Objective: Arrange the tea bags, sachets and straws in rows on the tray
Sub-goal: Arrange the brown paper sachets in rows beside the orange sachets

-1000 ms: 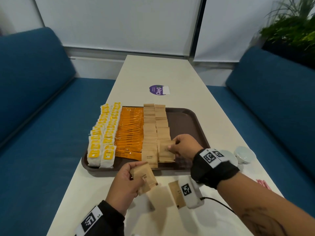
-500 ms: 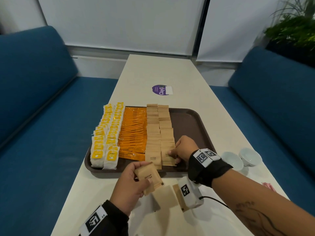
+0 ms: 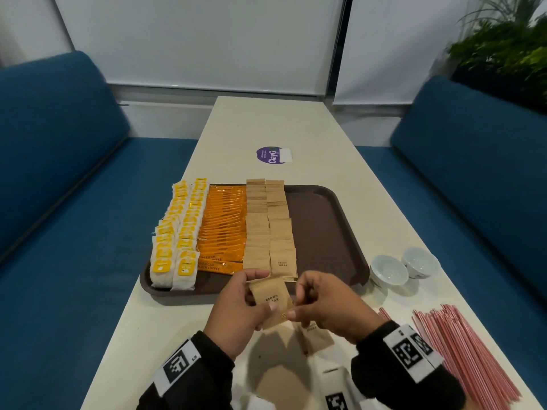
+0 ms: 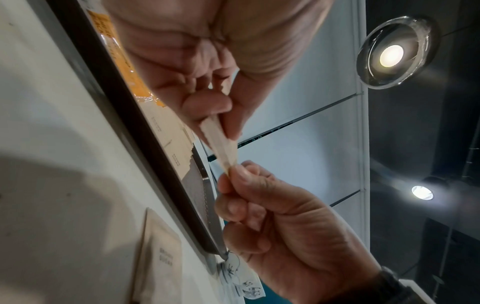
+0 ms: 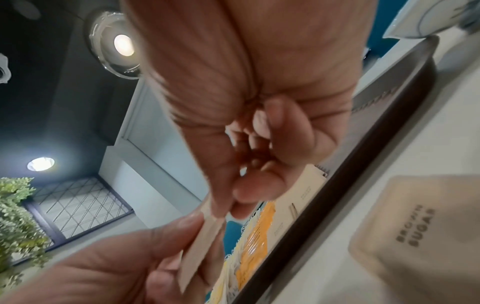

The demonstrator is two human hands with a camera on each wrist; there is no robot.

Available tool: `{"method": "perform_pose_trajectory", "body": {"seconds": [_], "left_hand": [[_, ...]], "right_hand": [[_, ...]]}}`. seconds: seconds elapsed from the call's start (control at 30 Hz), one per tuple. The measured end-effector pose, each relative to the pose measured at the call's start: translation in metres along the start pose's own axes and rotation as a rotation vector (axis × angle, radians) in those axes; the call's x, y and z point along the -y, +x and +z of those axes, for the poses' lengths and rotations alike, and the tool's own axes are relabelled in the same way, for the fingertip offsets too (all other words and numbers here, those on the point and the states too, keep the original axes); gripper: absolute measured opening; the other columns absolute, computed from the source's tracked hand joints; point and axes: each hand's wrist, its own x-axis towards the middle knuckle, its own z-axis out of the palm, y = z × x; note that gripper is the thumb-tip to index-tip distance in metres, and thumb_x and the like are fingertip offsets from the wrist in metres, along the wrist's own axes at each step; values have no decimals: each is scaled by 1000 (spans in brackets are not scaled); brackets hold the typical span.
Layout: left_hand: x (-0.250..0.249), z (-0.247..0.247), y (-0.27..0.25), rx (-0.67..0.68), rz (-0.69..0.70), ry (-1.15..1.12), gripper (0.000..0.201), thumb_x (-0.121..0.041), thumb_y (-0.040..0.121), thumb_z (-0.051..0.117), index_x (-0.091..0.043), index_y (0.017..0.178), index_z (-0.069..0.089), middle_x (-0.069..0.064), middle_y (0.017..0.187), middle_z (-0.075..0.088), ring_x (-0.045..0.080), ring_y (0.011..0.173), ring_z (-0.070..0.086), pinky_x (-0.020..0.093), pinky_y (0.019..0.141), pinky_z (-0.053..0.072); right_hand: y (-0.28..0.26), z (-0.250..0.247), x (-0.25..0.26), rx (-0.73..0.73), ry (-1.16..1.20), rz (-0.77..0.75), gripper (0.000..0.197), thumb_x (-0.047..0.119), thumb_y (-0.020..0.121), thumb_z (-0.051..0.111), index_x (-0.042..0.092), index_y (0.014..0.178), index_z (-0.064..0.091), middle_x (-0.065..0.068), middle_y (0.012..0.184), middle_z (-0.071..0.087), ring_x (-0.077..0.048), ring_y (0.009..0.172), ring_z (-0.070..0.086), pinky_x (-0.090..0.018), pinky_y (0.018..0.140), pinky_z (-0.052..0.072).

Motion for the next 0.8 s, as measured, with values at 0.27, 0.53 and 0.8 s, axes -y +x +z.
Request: {"method": "perform_pose_trajectory", "body": {"seconds": [0.27,0.53,0.8], "left_hand": [[-4,-15,2,-98,73,145,38,5,87,55,-29,104,54,-1,104,60,9,89,57,17,66,44],[18,-50,2,-79,19,459,31,-13,90,58,-26,118,55,-3,122,55,10,111,51,24,93,38],[20,-41,-1,-59,10,513,30,-19,90,59,-27,118,54,-7,118,50,6,105,50,18,83,37]], "right_hand": [[24,-5,-11,-400,123,-12,22,-9,75,71,10,76,60,-6,77,65,-15,75,65,-23,69,55],[62,1,-18,-408,-168,79,17,12,79,73,25,79,62,4,90,66,-12,90,64,-34,87,54],[60,-4,-16,-379,-296,123,18,21,78,75,30,73,60,10,90,65,-13,95,62,-37,92,51]]}}
